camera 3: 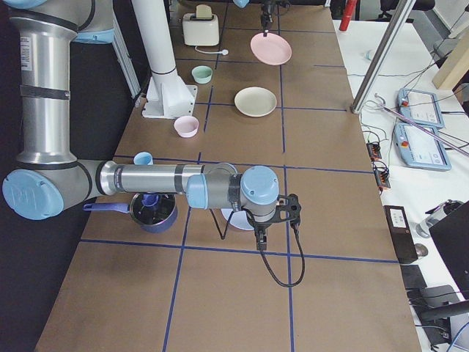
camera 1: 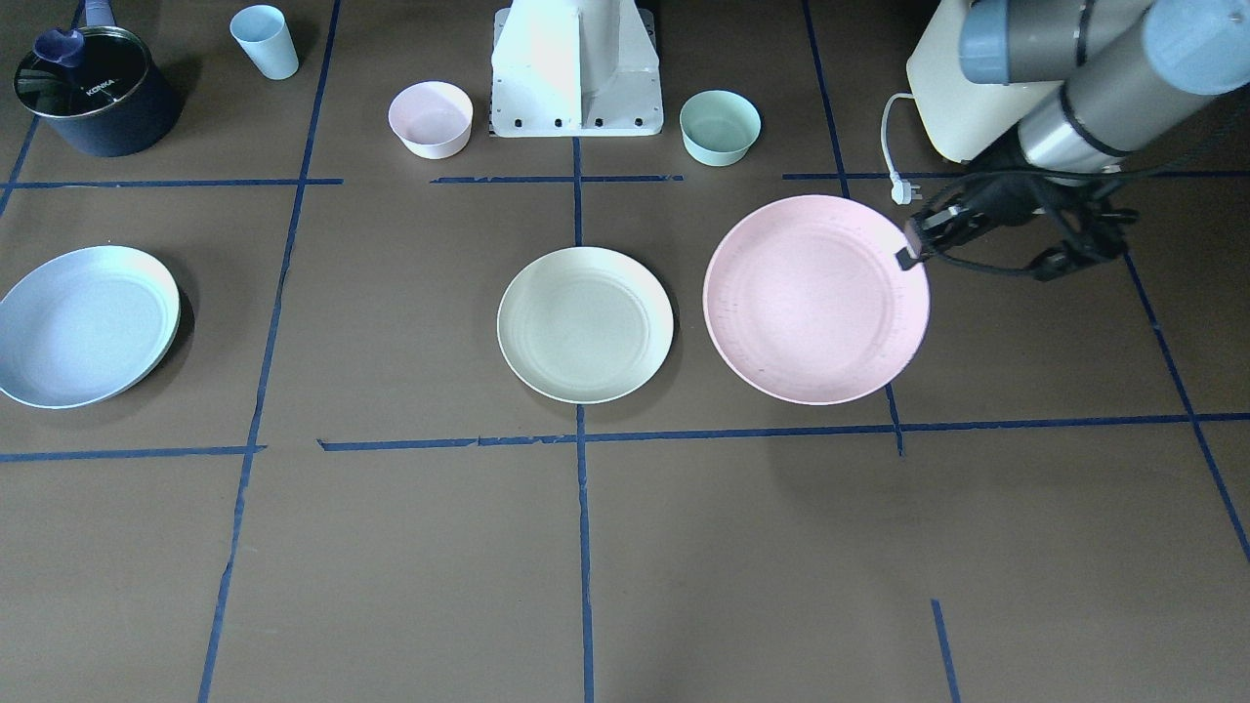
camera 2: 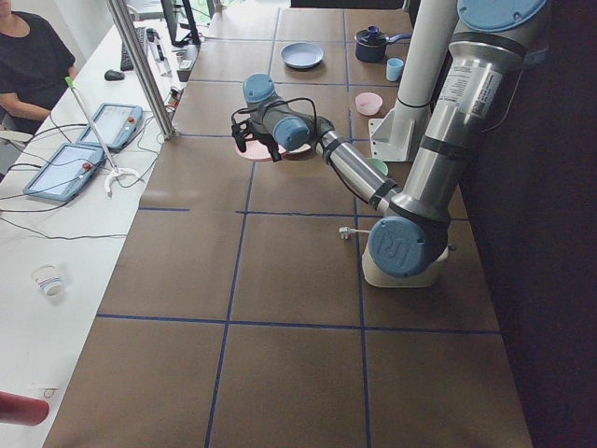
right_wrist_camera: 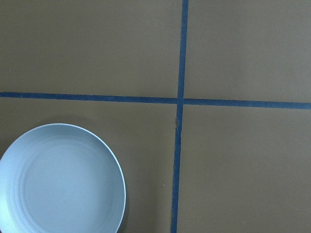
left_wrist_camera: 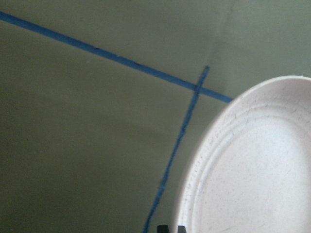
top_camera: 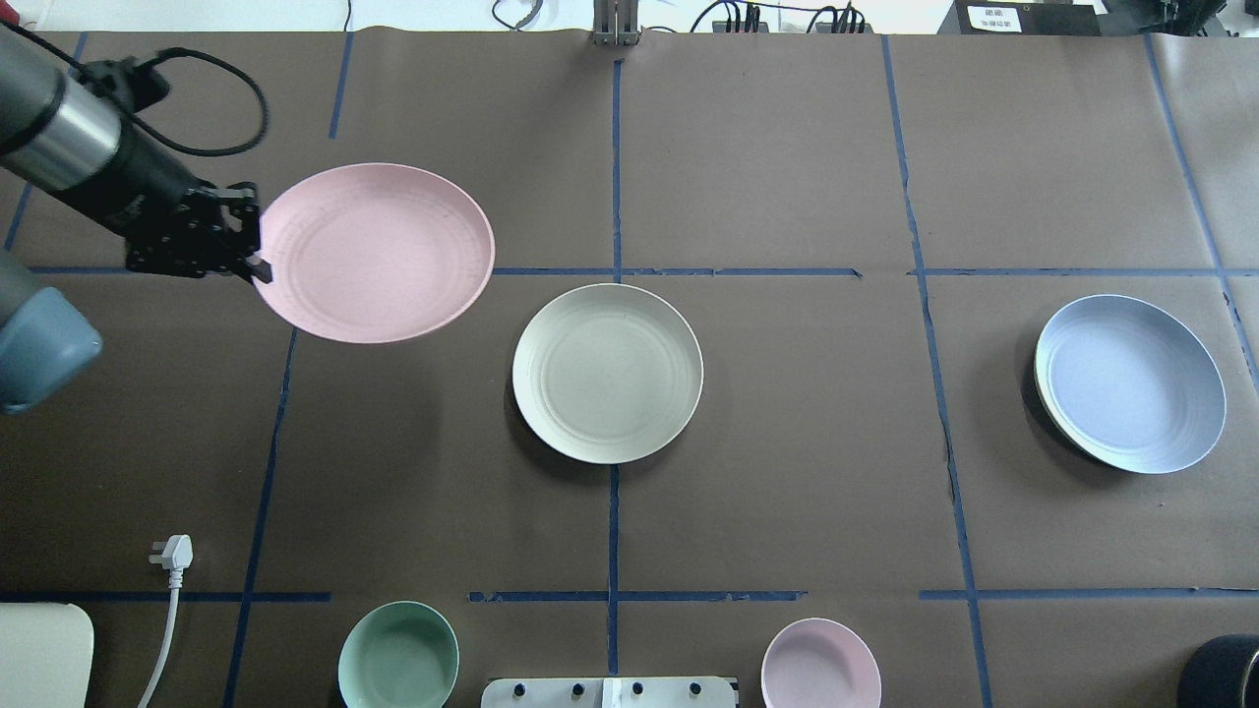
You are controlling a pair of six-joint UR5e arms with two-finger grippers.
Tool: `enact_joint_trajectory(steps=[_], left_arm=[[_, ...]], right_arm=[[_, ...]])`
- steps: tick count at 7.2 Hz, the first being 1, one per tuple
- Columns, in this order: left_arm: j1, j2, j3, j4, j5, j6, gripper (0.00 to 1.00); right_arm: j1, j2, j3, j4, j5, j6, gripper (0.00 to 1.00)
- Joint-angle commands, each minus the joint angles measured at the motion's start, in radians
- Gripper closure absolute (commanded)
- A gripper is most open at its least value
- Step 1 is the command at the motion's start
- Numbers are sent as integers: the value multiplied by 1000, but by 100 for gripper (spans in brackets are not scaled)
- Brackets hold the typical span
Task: Stack three plates with pink and blue
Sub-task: 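Grasp the pink plate rim with the left gripper and lift it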
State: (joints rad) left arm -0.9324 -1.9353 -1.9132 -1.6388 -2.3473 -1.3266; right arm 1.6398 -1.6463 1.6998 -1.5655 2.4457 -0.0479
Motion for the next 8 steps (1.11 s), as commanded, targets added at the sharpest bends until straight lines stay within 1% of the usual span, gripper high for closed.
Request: enact_joint_trajectory(steps=[1, 2, 3, 4, 5, 8], left_arm=[[159, -73, 35, -141, 130, -187, 100], [197, -76, 102, -305, 147, -294, 100], [257, -79, 146, -397, 201, -360, 100], [309, -102, 181, -417, 277, -365, 100], [346, -123, 227, -464, 308, -370, 100], [356, -128, 233, -480, 307, -372, 100]], right_arm=[[0, -6, -8, -1, 2, 2, 0], [0, -7, -6, 1, 3, 2, 0], [0, -7, -5, 1, 3, 2, 0], [0, -9, -5, -1, 6, 3, 0], [0, -7, -2, -1, 7, 3, 0], [0, -6, -2, -1, 7, 3, 0]])
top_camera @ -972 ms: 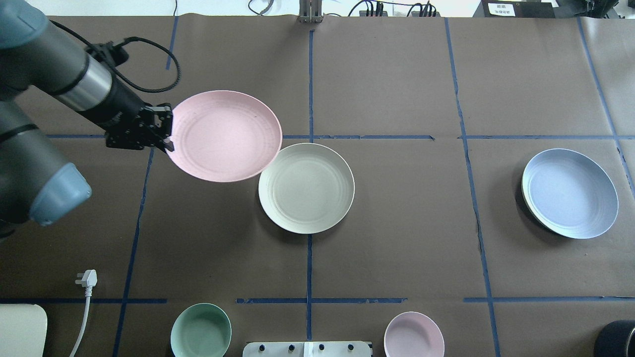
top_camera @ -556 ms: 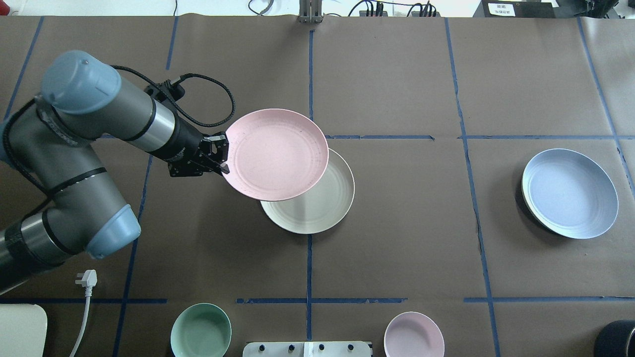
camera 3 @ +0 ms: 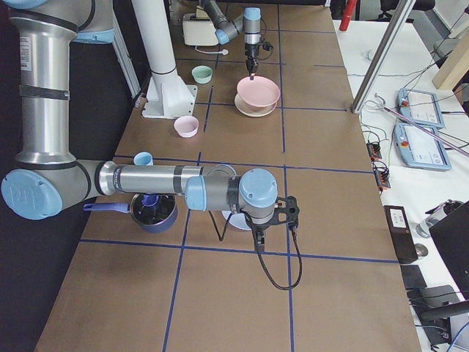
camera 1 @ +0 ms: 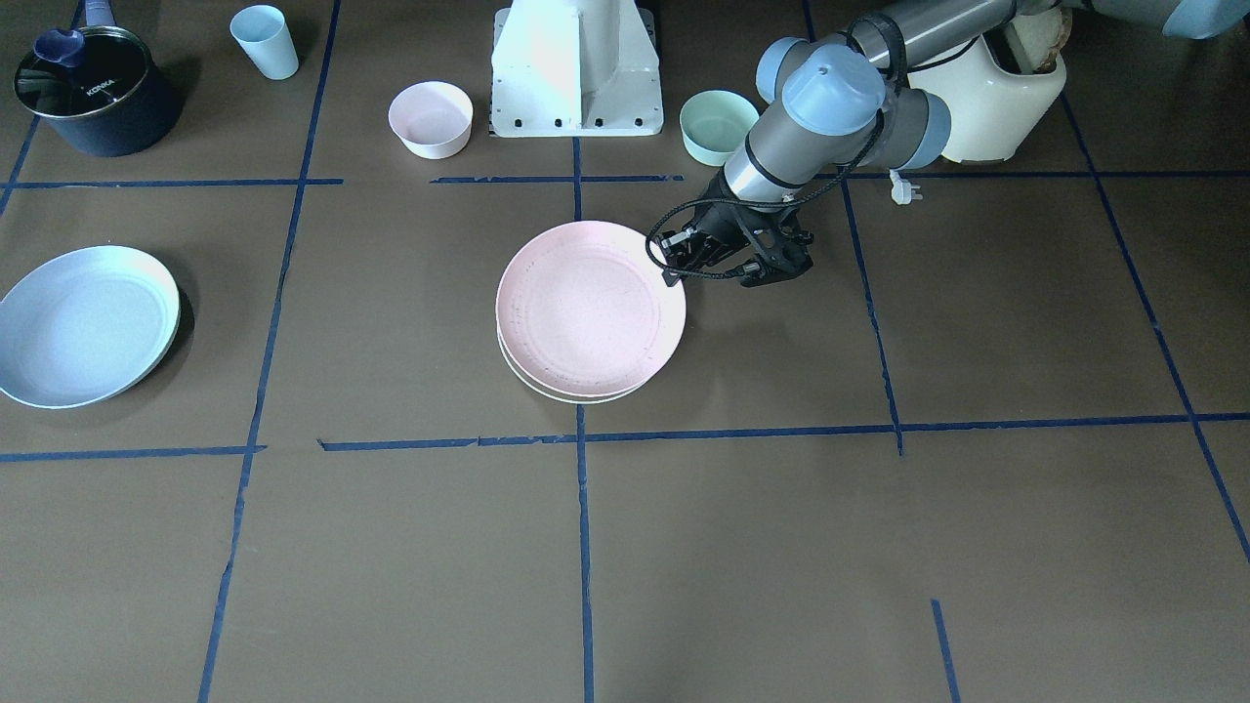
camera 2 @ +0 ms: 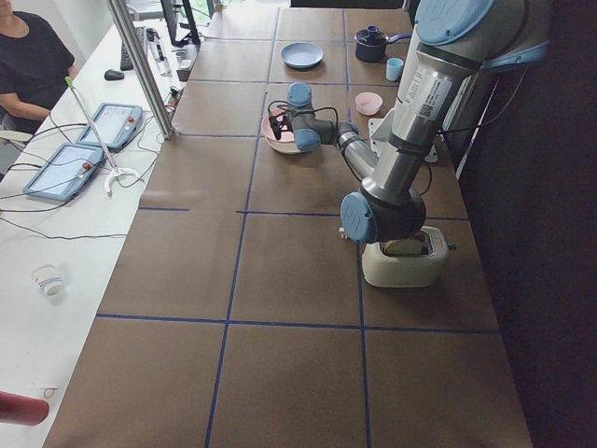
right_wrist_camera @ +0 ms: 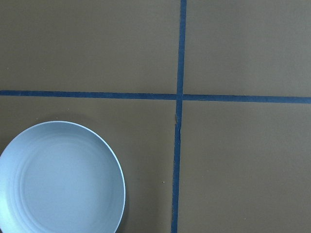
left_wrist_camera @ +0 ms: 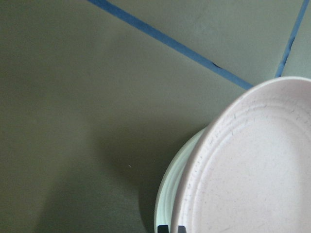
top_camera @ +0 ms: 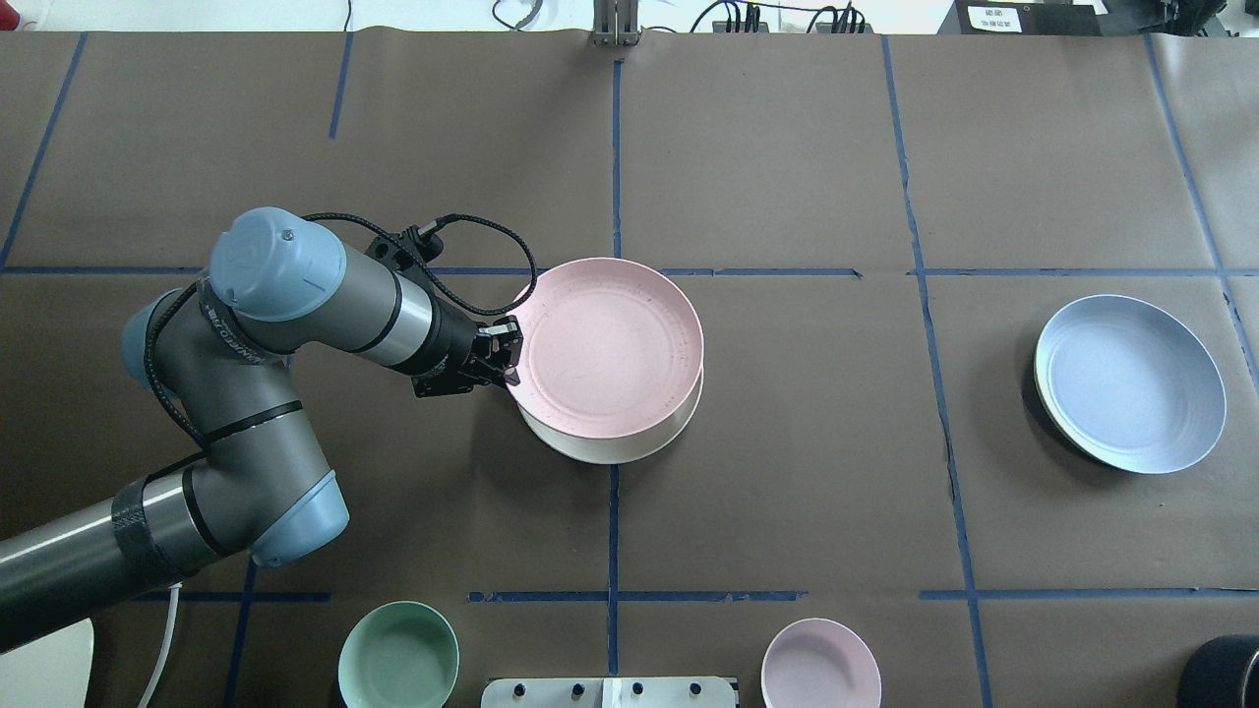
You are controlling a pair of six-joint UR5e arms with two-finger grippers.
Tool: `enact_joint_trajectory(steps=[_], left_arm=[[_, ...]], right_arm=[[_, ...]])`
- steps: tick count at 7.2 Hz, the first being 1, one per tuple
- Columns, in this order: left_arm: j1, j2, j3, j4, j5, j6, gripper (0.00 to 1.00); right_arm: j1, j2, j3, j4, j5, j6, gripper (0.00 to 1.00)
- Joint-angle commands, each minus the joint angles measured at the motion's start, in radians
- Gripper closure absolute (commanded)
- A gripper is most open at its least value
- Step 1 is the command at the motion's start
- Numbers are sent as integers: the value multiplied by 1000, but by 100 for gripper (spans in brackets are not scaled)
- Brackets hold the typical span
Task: Stack three plates with pink and blue
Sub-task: 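Grasp the pink plate rim with the left gripper and lift it, then lower the pink plate onto the cream plate and open the left gripper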
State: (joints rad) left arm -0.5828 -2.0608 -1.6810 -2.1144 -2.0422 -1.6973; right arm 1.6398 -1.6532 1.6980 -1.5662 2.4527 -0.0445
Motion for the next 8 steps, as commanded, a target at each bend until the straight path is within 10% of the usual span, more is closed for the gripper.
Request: enact_joint_trajectory(steps=[1, 2, 7, 8], left_arm=[[6, -1, 3, -2, 2, 1, 66], [6, -1, 6, -6, 2, 7, 1], [-72, 13, -61, 77, -53, 18, 0], [-136, 14, -115, 184, -119, 46, 0]], right_arm=[[0, 1, -1, 0, 0, 0, 0], [0, 1, 0, 0, 0, 2, 0], [-33, -5, -1, 29, -8, 143, 0], [-96, -66, -9, 198, -47, 231, 0]])
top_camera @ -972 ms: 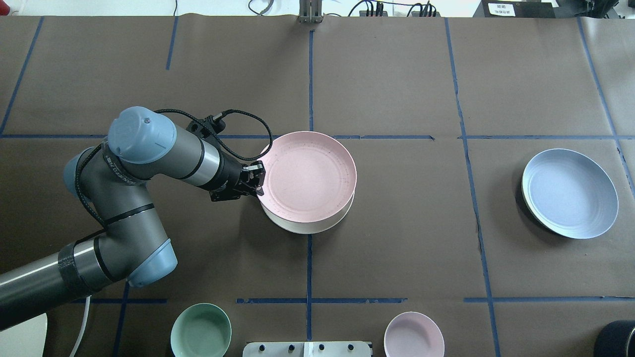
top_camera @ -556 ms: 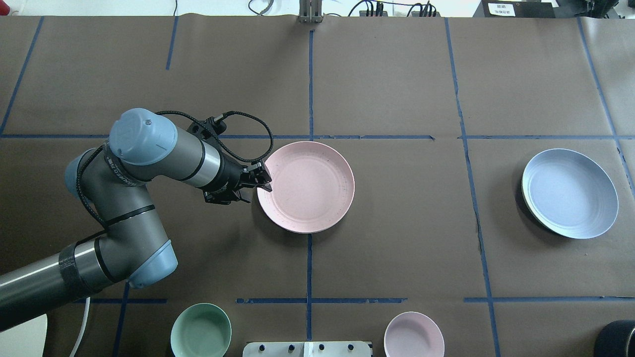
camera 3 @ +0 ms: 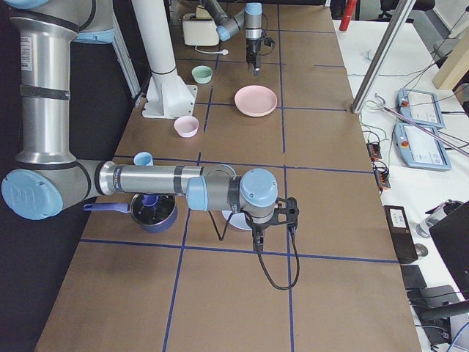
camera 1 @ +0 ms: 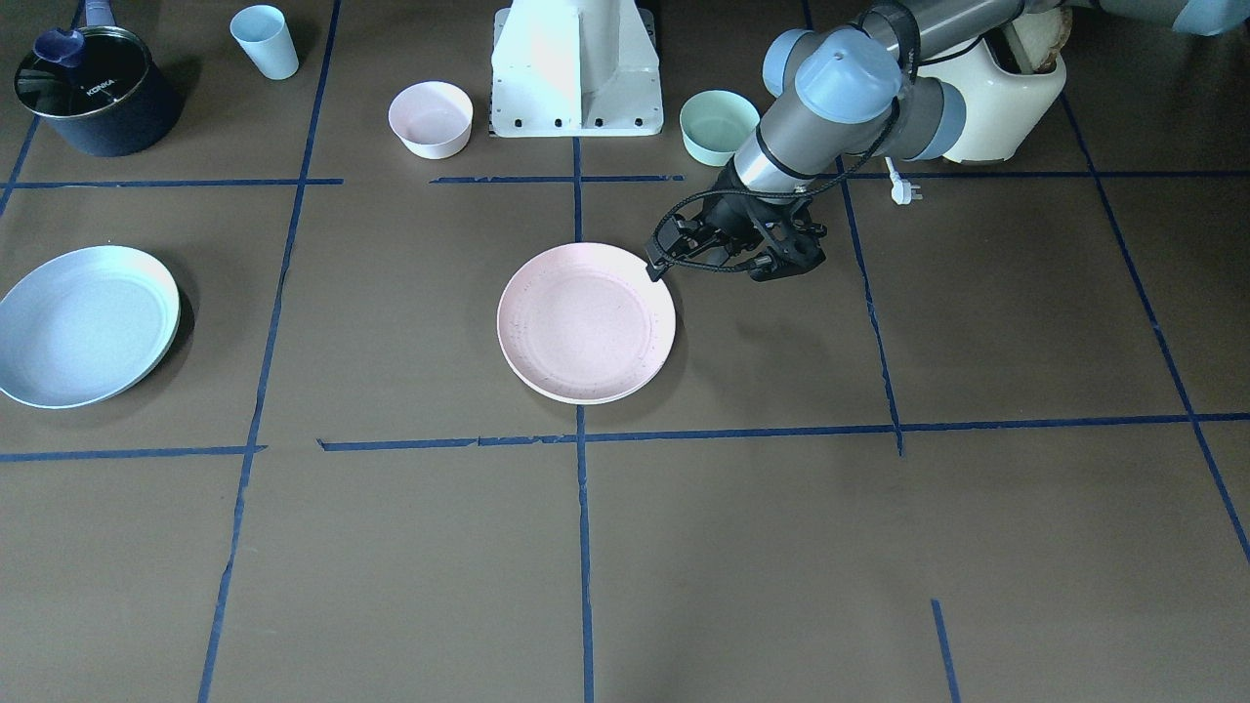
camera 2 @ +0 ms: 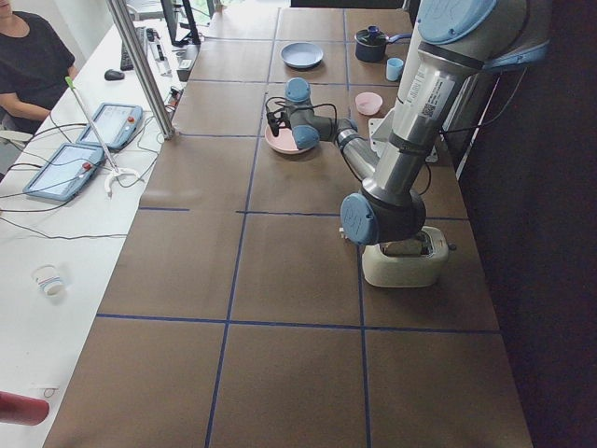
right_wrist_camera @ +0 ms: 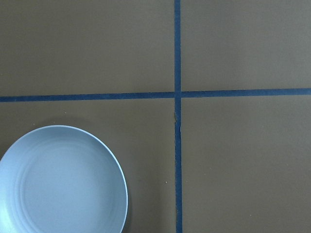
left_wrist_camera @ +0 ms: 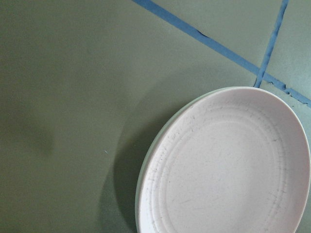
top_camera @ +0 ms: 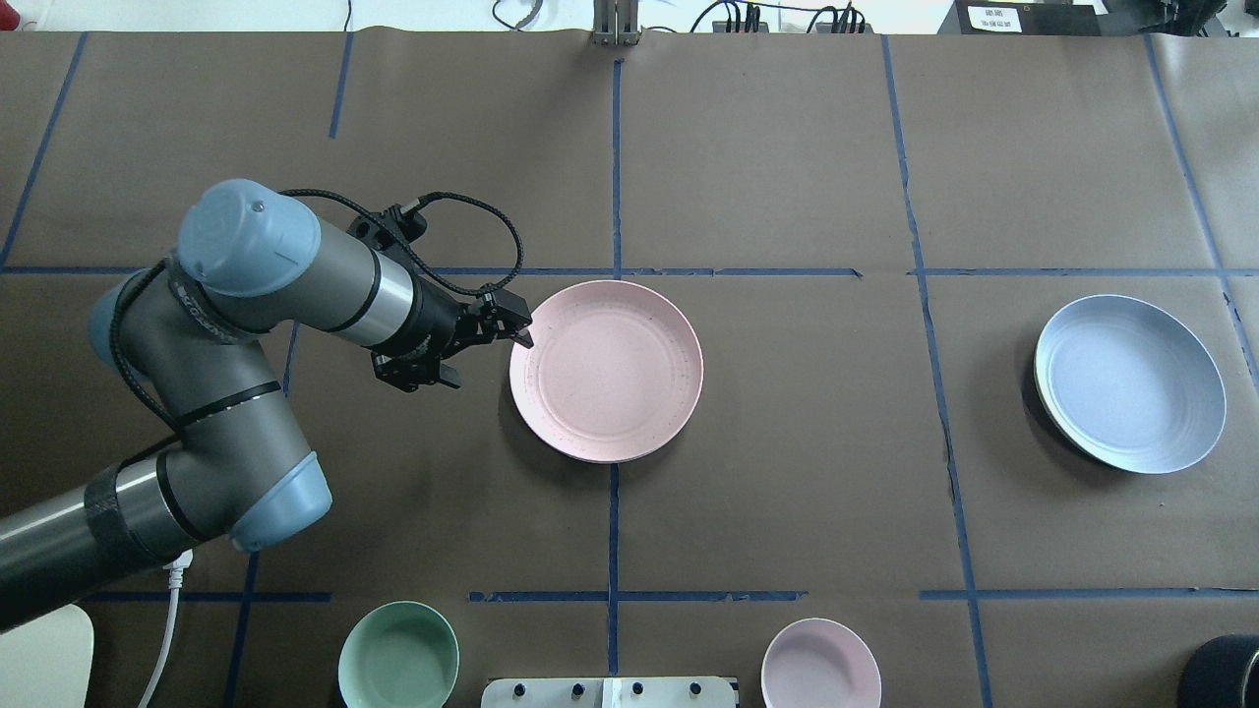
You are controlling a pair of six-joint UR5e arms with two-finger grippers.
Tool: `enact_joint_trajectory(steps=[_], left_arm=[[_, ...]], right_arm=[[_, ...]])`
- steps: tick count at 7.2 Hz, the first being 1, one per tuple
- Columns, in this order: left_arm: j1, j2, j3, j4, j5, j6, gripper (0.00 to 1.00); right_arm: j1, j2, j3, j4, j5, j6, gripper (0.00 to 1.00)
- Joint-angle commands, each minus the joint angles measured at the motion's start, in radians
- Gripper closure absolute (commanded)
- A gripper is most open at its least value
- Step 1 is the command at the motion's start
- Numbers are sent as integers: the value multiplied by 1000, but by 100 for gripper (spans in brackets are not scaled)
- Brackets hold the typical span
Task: Stack three plates with pink and blue
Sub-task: 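Withdraw the left gripper while the right gripper reaches the light blue plate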
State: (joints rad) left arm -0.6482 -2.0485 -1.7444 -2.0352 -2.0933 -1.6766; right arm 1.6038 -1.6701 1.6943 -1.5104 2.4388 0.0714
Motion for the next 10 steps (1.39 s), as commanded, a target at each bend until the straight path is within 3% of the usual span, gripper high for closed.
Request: enact_joint_trajectory(steps=[1, 3, 4, 5, 9, 10], left_arm=[[-85, 23, -140, 221, -70, 105, 0], [-123, 51, -306, 485, -71, 294, 0], [-143, 76, -376, 583, -70, 373, 0], [-171, 126, -430, 616, -71, 432, 0], [-203, 194, -498, 624, -73, 448, 0], [-226, 197, -503, 645, -74, 486, 0]], right_arm=[[-105, -66, -18, 283, -71, 278, 0], [-220, -79, -179, 596, -76, 458, 0], [-279, -79, -205, 733, -102, 613, 0], [-345, -77, -205, 783, -109, 718, 0], [-452, -69, -261, 786, -159, 729, 0], [-452, -66, -262, 786, -158, 732, 12]])
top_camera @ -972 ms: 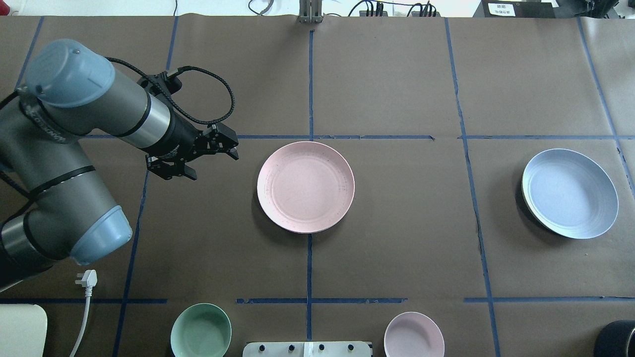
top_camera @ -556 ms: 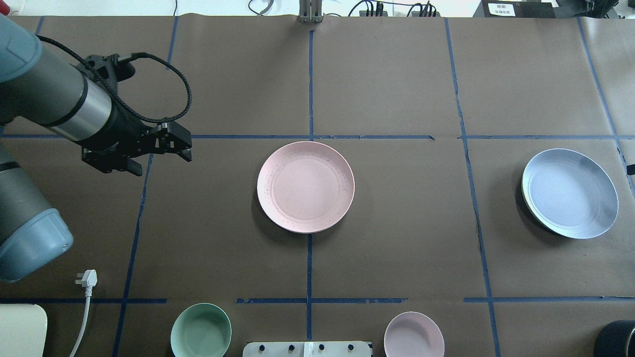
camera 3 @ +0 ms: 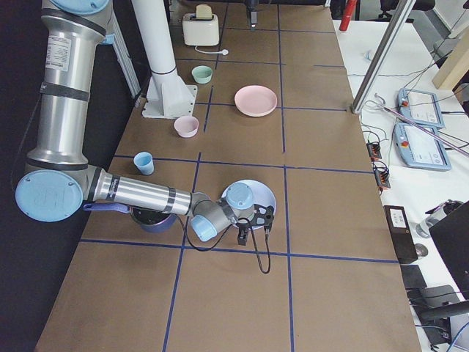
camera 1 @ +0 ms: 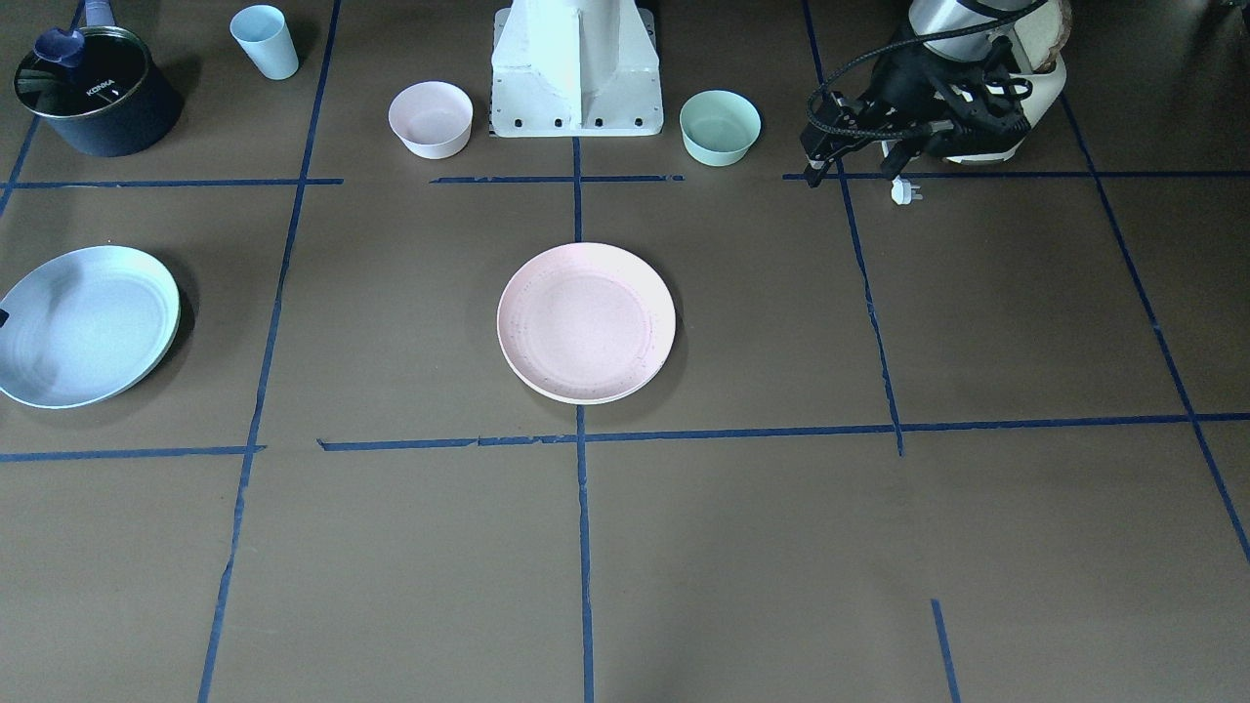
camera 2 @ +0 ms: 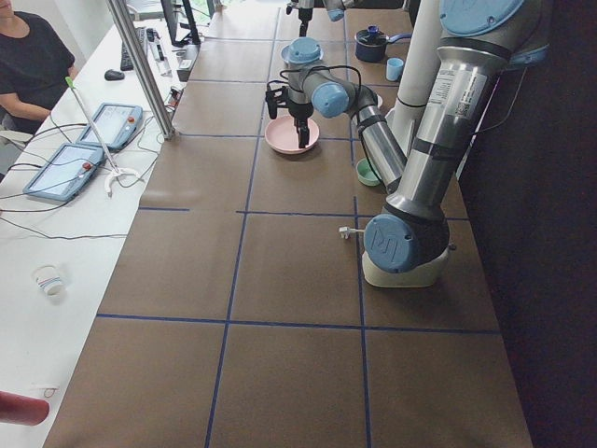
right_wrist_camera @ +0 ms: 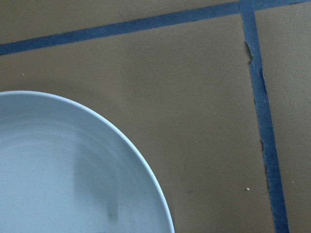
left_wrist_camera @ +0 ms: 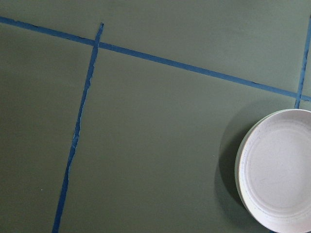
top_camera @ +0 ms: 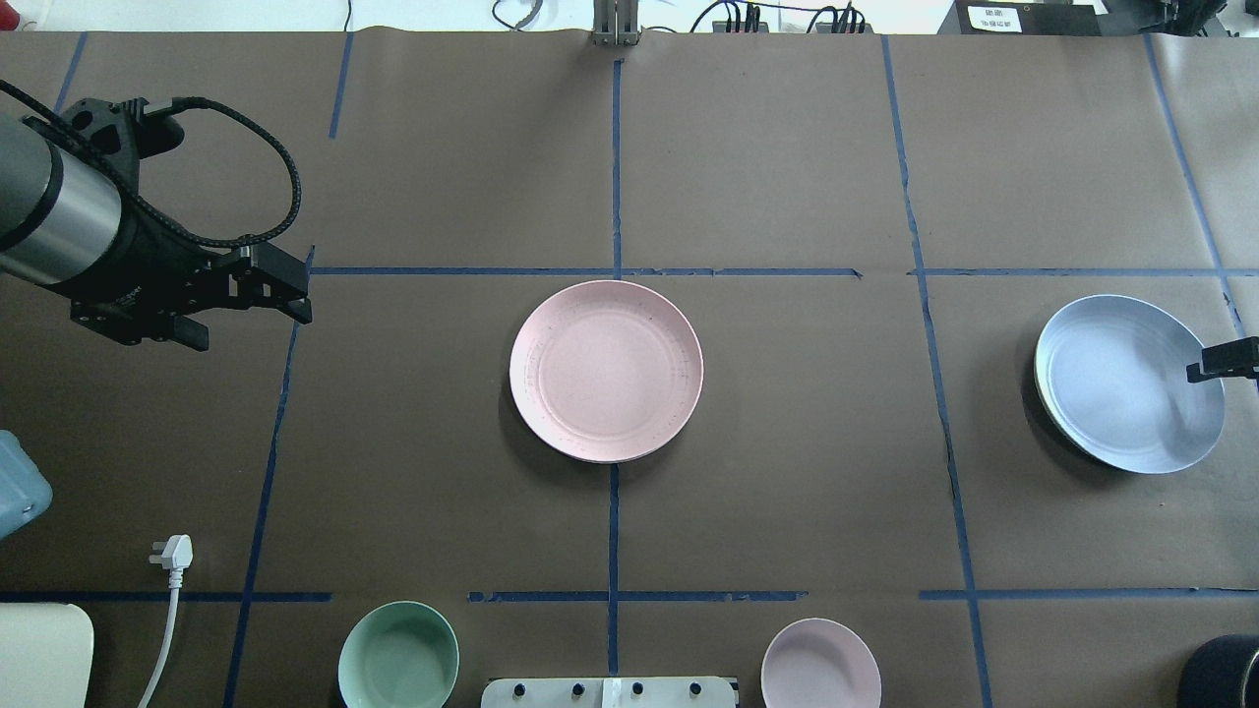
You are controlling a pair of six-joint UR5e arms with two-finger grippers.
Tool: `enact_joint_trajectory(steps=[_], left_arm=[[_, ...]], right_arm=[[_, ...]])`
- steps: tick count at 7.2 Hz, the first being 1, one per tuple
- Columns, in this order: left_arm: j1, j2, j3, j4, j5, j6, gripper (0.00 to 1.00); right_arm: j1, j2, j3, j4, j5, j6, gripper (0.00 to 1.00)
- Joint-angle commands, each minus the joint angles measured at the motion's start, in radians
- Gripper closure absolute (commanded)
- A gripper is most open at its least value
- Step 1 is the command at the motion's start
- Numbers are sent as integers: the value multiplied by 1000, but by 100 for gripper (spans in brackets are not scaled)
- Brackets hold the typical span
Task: Stack three plates with pink and blue
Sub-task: 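Withdraw the left gripper while the right gripper reaches the light blue plate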
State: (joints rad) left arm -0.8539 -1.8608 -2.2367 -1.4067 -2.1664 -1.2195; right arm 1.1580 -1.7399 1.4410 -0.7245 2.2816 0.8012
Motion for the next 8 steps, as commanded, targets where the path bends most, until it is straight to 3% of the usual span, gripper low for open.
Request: enact_joint_trajectory(steps=[1, 2, 3, 6, 8], left_arm=[[-36, 41, -36, 61, 0, 108, 0], [-72, 69, -47, 67, -1, 153, 0], [-80, 103, -49, 68, 0, 176, 0], [-209, 202, -40, 71, -1, 413, 0], [-288, 268, -14, 71, -1, 574, 0]], right_arm=[[-6, 8, -8, 1, 1, 7, 41], [-7, 10, -7, -1, -1, 7, 78], [-8, 10, -4, 0, 2, 6, 97], [-6, 8, 2, 5, 15, 6, 100], [-1, -4, 59, 10, 85, 7, 100]])
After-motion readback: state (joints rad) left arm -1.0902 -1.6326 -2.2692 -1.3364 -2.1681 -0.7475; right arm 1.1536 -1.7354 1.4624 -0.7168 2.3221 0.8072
